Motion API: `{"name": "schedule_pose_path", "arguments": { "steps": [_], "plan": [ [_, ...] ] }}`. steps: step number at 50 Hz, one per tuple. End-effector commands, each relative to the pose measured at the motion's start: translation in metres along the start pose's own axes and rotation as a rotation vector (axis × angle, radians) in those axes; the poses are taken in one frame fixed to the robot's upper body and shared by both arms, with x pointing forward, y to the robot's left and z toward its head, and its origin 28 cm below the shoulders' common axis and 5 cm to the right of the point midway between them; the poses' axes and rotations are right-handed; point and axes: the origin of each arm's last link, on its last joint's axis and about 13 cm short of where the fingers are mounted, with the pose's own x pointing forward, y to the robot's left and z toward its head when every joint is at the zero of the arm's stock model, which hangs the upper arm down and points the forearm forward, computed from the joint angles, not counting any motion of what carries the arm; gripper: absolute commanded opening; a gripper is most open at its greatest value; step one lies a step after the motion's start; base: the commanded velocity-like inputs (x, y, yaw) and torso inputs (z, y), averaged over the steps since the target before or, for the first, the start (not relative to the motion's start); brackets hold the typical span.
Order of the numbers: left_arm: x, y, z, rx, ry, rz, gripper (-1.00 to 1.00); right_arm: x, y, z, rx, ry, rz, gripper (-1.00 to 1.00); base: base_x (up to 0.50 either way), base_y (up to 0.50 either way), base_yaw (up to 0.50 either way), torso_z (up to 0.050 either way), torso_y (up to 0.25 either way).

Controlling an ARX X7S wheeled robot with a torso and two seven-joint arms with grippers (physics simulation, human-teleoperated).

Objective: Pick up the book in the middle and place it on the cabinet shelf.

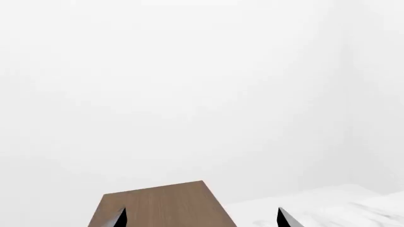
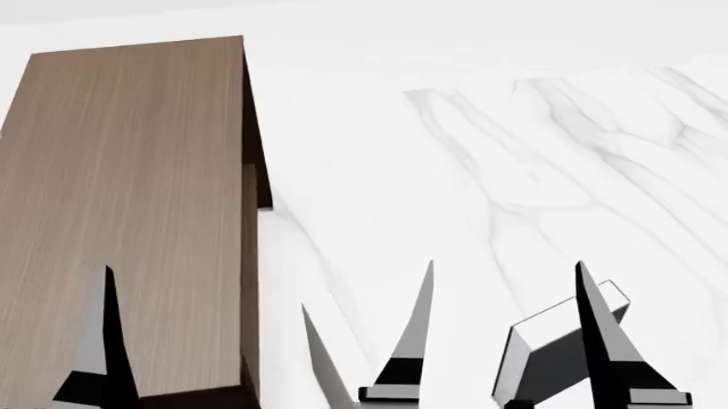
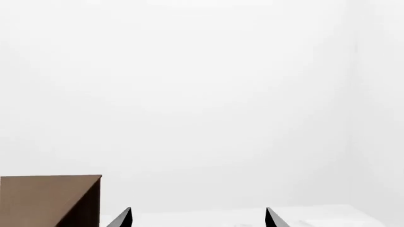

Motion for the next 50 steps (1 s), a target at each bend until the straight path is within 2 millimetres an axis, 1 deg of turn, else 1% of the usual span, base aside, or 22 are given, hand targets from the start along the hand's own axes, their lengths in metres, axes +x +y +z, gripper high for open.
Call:
{"name": "schedule_pose_path", "arguments": {
  "steps": [1,7,20,26,30,32,33,34,35,36,37,38,39,40,41,42,43,44,45,46,48,50],
  "plan": [
    [0.0,0.0,0.0,0.001,-0.001,-0.001,1.0,0.0,0.0,-0.001,-0.001,0.005,0.002,1.0,0.0,0.0,0.0,0.041,-0.199],
    [0.0,0.0,0.005,0.001,-0.023,0.001,1.0,0.0,0.0,-0.001,-0.001,0.008,0.003,1.0,0.0,0.0,0.0,0.039,-0.193],
    [-0.001,0.002,0.012,-0.005,-0.021,0.038,1.0,0.0,0.0,-0.002,-0.002,0.01,0.004,1.0,0.0,0.0,0.0,0.0,0.0],
    [-0.001,0.003,0.008,-0.015,0.009,0.062,1.0,0.0,0.002,-0.001,-0.003,0.007,0.004,1.0,0.0,0.0,0.0,0.0,0.0],
    [-0.001,0.004,0.004,-0.009,0.021,0.075,1.0,0.004,0.002,0.005,0.024,0.007,-0.007,1.0,0.0,0.0,0.0,0.0,0.0],
    [-0.001,0.003,0.001,-0.012,0.031,0.081,1.0,0.02,0.0,0.016,0.03,0.014,-0.037,1.0,0.0,0.0,0.0,0.0,0.0],
    [-0.001,0.003,0.001,-0.009,0.035,0.087,1.0,0.024,0.0,0.018,0.044,0.021,-0.056,1.0,0.0,0.0,0.0,0.0,0.0],
    [-0.001,0.003,0.0,-0.014,0.038,0.088,1.0,0.039,-0.001,0.024,0.058,0.032,-0.093,1.0,0.0,0.0,0.0,0.0,0.0],
    [-0.001,0.004,0.0,-0.014,0.039,0.087,1.0,0.039,-0.001,0.025,0.058,0.032,-0.093,1.0,0.0,0.0,0.0,0.0,0.0],
    [0.0,0.004,-0.001,-0.019,0.041,0.095,1.0,0.054,-0.001,0.033,0.086,0.026,-0.104,1.0,0.0,0.0,0.0,0.0,0.0],
    [0.0,0.005,-0.003,-0.014,0.045,0.098,1.0,0.062,-0.001,0.037,0.064,0.024,-0.105,1.0,0.0,0.0,0.0,0.0,0.0],
    [0.0,0.006,-0.004,-0.014,0.05,0.105,1.0,0.074,0.001,0.044,0.065,0.024,-0.09,1.0,0.0,0.0,0.0,0.0,0.0],
    [0.0,0.007,-0.005,-0.016,0.054,0.11,1.0,0.084,0.002,0.049,0.049,0.029,-0.118,1.0,0.0,0.0,0.0,0.0,0.0],
    [0.0,0.007,-0.007,-0.015,0.061,0.115,1.0,0.1,0.004,0.059,0.049,0.008,-0.127,1.0,0.0,0.0,0.0,0.0,0.0],
    [0.0,0.007,-0.008,-0.019,0.063,0.116,1.0,0.105,0.005,0.061,0.049,0.009,-0.13,1.0,0.0,0.0,0.0,0.0,0.0],
    [0.0,0.008,-0.008,-0.023,0.065,0.118,1.0,0.115,0.007,0.066,0.052,-0.015,-0.143,1.0,0.0,0.0,0.0,0.0,0.0],
    [0.0,0.007,-0.008,-0.022,0.068,0.118,1.0,0.123,0.008,0.067,0.057,-0.001,-0.138,1.0,0.0,0.0,0.0,0.0,0.0],
    [0.0,0.007,-0.008,-0.023,0.068,0.119,1.0,0.137,0.009,0.067,0.121,0.049,-0.185,1.0,0.0,0.0,0.0,0.0,0.0],
    [0.0,0.007,-0.008,-0.025,0.068,0.118,1.0,0.142,0.009,0.067,0.139,0.046,-0.177,1.0,0.0,0.0,0.0,0.0,0.0],
    [0.0,0.007,-0.008,-0.025,0.068,0.117,1.0,0.158,0.008,0.063,0.114,0.085,-0.226,1.0,0.0,0.0,0.0,0.0,0.0],
    [0.001,0.007,-0.008,-0.028,0.069,0.113,1.0,0.168,0.005,0.061,0.119,0.084,-0.256,1.0,0.0,0.0,0.0,0.0,0.0],
    [0.001,0.007,-0.007,-0.035,0.069,0.112,1.0,0.182,0.003,0.054,0.094,0.129,-0.288,1.0,0.0,0.0,0.0,0.0,0.0]
  ]
}}
